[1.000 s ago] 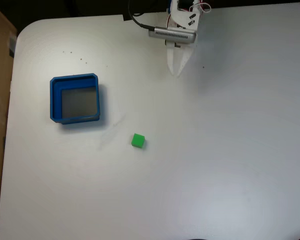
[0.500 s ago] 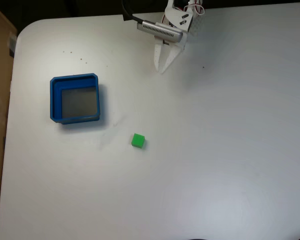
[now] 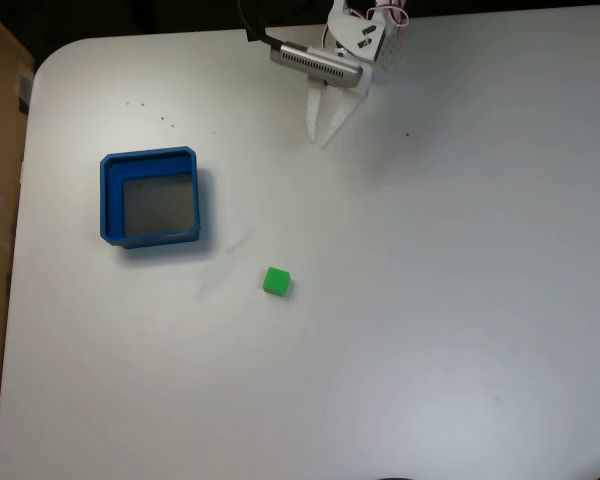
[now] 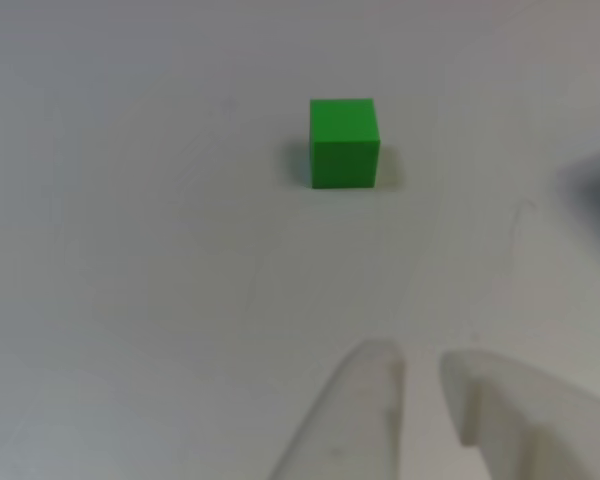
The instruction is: Pick up green cube and drop it in the blue box
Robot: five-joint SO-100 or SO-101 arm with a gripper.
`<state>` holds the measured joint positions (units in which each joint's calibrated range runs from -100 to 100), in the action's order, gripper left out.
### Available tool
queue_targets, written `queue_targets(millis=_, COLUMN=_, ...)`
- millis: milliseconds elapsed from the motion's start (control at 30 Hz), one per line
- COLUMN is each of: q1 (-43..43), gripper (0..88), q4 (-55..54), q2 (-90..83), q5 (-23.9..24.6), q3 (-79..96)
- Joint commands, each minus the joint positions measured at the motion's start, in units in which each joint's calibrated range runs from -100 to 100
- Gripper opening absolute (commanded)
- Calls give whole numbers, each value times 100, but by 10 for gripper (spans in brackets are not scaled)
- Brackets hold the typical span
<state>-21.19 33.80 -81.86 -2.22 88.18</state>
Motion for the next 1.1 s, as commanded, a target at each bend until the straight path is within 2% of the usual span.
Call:
queue_targets(millis=0, q1=-34, gripper=6, q4=-63, q2=1178, q5=15, q3=-1420)
queue_targets(millis=433, q1=-34, gripper=6, q4=-63, q2=3952, q5=5, q3=-4753)
queue_targets(millis=1067, q1=10, gripper=6, q4=19, q2=7162, q5=10, q3=-7310)
